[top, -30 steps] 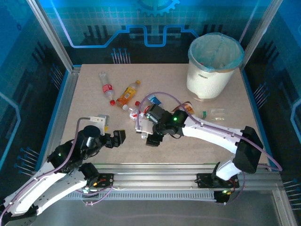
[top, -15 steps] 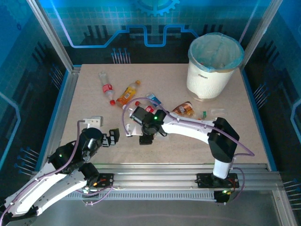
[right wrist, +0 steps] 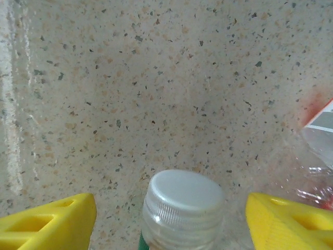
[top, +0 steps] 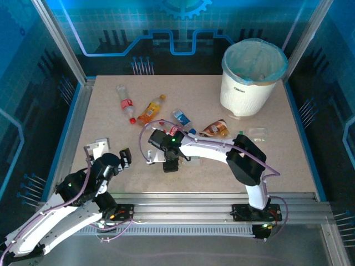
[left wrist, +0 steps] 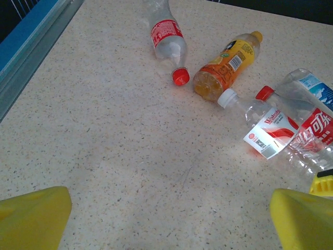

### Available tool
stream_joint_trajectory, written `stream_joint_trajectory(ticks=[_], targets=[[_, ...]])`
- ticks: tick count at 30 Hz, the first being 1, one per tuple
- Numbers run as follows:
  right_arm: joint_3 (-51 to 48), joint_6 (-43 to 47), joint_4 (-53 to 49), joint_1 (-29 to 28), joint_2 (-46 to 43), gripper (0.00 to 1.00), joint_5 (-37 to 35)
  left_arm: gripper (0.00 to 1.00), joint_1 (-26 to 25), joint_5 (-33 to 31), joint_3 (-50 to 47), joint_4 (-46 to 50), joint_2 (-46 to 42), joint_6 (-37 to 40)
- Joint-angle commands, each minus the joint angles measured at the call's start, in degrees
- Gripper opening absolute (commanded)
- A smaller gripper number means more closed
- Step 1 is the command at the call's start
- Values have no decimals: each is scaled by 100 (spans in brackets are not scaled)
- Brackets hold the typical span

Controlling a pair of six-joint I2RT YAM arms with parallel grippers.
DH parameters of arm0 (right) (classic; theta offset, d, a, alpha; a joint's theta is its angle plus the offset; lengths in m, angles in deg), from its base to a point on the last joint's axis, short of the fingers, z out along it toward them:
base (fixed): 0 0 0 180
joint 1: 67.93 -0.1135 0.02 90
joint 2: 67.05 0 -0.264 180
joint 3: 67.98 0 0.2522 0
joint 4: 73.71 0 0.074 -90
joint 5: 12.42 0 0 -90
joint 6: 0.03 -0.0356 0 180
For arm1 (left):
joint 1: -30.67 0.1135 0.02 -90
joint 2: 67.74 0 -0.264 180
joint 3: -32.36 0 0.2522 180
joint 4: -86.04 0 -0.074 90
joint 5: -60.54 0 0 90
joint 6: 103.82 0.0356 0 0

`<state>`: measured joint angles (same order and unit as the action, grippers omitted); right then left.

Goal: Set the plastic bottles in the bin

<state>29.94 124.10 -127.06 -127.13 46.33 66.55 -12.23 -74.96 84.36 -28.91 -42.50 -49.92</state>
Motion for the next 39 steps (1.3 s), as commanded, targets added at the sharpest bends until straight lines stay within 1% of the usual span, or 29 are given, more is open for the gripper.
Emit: stream_joint_trajectory(ticks=[1, 5, 8, 12, 16, 20, 25, 31, 39], targets=[[208, 96, -163, 10, 202, 76, -76, 99, 26, -208, -95, 39, -113, -69], [266, 73, -192, 74, 385, 74, -61, 99, 27, -171, -146, -22, -215, -29], [307, 58, -211, 123, 460, 70, 11, 99, 30, -168, -175, -45, -320, -16], [389, 37, -300, 137, 492, 57, 105, 99, 27, -161, -216, -106, -387, 32], [424, -23, -426, 141, 397, 46, 371, 99, 31, -191, -212, -110, -383, 45], [432, -132, -574, 132, 216, 40, 566, 99, 33, -266, -125, -88, -387, 40], [466, -257, -734, 127, -152, 37, 699, 99, 32, -394, -24, -137, -405, 90], [333, -435, -688, 128, -796, 35, 1213, 99, 28, -416, 109, -377, -401, 340], [279, -899, -584, 156, -1449, 33, 1616, 99, 33, -530, 409, -555, -400, 935]])
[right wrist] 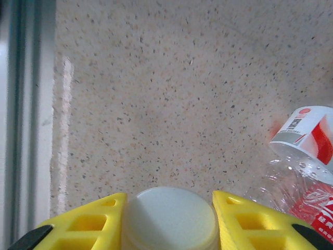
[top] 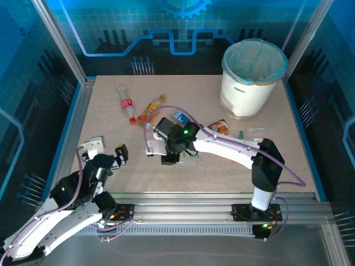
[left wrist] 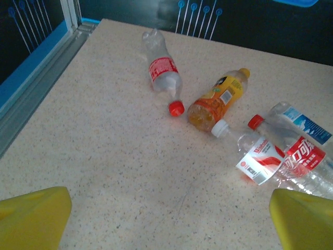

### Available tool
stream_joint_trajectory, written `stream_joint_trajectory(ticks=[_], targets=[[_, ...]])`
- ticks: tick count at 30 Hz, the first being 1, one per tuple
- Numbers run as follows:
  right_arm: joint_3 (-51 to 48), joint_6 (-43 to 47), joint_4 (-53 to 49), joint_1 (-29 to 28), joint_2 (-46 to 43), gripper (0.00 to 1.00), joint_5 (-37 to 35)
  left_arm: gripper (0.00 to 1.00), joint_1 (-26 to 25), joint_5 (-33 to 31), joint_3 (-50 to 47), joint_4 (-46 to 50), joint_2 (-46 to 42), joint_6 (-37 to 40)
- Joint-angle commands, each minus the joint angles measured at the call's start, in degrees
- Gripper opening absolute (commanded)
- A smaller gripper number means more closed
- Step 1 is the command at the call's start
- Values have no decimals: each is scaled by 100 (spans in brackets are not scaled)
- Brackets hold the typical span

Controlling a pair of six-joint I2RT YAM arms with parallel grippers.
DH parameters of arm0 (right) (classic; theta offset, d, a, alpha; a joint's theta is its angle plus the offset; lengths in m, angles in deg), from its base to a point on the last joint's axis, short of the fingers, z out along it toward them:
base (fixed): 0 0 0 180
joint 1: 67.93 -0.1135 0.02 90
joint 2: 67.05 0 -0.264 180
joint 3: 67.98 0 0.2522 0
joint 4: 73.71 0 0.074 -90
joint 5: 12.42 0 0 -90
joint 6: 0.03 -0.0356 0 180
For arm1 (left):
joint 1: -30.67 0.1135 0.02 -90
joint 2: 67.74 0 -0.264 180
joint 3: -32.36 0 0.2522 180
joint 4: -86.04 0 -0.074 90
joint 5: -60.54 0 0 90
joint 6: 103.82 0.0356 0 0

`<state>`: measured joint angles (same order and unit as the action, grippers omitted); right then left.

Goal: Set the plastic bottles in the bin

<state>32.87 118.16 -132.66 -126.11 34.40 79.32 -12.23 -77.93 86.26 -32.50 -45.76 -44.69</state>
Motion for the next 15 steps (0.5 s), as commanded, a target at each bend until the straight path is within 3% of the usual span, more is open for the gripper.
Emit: stream_joint_trajectory(ticks=[1, 9, 15], targets=[[-37, -373, 23, 68, -332, 33, 399, 99, 33, -246, 243, -232, -66, 487], [363, -1247, 216, 447, -1090, 31, 933, 97, 35, -135, 565, -899, 154, 1229], [1550, -1729, -128, 919, -1405, 29, 401, 96, 31, 388, 1305, -1894, 1402, 2078]])
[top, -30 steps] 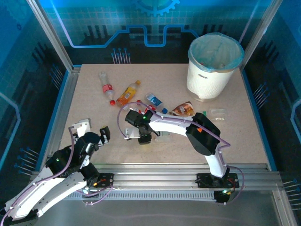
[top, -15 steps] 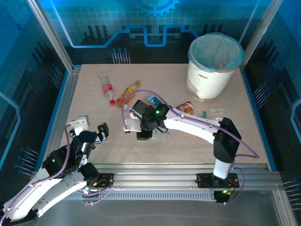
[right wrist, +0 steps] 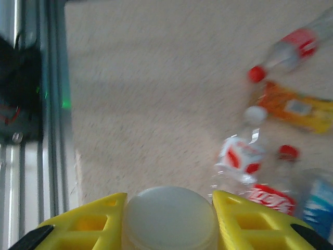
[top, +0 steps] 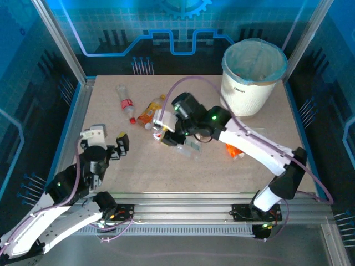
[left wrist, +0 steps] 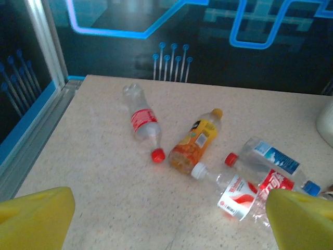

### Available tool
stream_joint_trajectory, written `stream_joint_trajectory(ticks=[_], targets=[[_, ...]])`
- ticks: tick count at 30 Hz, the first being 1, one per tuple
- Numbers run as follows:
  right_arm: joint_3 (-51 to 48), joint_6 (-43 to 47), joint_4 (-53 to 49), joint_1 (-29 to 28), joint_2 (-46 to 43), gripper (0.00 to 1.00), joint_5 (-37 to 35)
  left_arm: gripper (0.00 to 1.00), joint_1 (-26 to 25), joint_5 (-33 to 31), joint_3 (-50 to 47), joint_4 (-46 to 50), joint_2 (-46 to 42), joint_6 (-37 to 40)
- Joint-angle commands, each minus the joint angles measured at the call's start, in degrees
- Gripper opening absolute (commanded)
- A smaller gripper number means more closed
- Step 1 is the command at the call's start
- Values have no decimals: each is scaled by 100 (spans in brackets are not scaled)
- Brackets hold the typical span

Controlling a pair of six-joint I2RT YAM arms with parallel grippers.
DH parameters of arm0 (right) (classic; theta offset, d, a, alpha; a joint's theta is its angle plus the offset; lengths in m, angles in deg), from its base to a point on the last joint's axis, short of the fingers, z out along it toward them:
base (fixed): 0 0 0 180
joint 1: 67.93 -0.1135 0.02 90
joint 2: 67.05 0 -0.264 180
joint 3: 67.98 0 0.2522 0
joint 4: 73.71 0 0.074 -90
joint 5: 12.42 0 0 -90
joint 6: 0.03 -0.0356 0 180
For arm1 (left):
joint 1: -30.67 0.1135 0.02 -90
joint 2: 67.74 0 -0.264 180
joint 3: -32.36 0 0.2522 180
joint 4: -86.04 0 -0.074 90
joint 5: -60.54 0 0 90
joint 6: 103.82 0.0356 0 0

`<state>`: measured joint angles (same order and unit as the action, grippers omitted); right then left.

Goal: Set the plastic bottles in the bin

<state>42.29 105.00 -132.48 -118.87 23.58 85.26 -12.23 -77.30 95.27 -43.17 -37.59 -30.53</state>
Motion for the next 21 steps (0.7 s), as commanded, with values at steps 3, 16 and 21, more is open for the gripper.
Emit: stream_joint_trajectory(ticks=[3, 16, 21], targets=[[1337, -563, -242, 564, -371, 29, -659, 96, 26, 865, 1012, -1280, 1402, 1077], [2740, -1256, 1326, 3525, 554, 26, -1664, 95, 3, 3579, 2885, -1878, 3647, 1163], [4346, -1152, 1281, 3935, 1788, 26, -2130, 95, -52, 3786, 2936, -1714, 3794, 1057]])
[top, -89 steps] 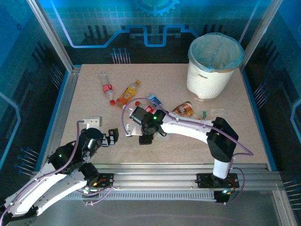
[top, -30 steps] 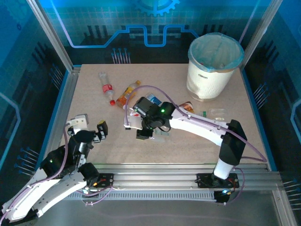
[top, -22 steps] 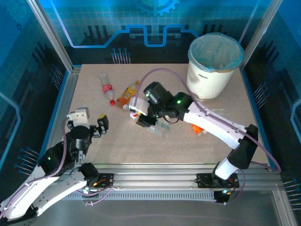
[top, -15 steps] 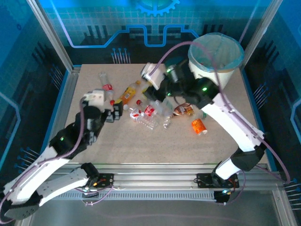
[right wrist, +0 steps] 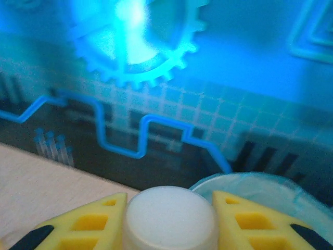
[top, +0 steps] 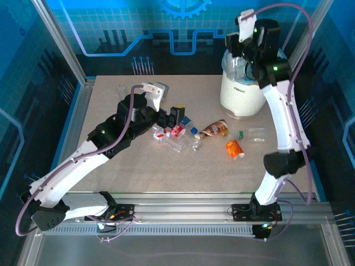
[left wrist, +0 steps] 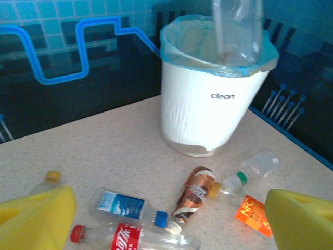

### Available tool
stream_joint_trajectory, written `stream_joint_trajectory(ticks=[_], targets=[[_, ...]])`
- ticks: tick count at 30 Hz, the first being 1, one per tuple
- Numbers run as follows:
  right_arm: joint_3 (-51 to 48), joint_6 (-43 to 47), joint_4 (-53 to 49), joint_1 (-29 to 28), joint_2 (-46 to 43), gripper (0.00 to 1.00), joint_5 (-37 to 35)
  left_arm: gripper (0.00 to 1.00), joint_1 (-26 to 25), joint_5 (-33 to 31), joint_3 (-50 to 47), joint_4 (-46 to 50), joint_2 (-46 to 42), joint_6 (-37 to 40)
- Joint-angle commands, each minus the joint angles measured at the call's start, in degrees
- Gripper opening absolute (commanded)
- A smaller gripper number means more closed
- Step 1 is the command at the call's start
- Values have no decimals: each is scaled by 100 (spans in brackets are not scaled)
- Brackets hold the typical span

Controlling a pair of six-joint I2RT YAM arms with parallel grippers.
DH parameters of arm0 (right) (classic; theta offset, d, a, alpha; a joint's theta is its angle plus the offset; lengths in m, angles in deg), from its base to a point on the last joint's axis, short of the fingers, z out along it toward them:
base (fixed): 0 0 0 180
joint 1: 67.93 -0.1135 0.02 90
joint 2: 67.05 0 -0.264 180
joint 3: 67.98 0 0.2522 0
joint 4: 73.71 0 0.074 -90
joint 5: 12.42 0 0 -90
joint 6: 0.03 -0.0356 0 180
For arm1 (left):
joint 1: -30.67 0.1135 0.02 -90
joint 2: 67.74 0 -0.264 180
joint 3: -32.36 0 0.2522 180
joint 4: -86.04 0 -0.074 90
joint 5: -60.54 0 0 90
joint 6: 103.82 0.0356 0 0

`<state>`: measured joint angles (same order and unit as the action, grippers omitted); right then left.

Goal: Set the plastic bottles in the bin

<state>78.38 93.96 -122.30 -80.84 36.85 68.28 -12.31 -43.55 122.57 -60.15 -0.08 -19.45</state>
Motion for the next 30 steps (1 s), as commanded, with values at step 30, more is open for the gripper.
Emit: stream_joint_trajectory(ticks=[30], targets=[[557, -98, 152, 721, 1783, 42, -1193, 96, -56, 307, 132, 246, 198, 10]])
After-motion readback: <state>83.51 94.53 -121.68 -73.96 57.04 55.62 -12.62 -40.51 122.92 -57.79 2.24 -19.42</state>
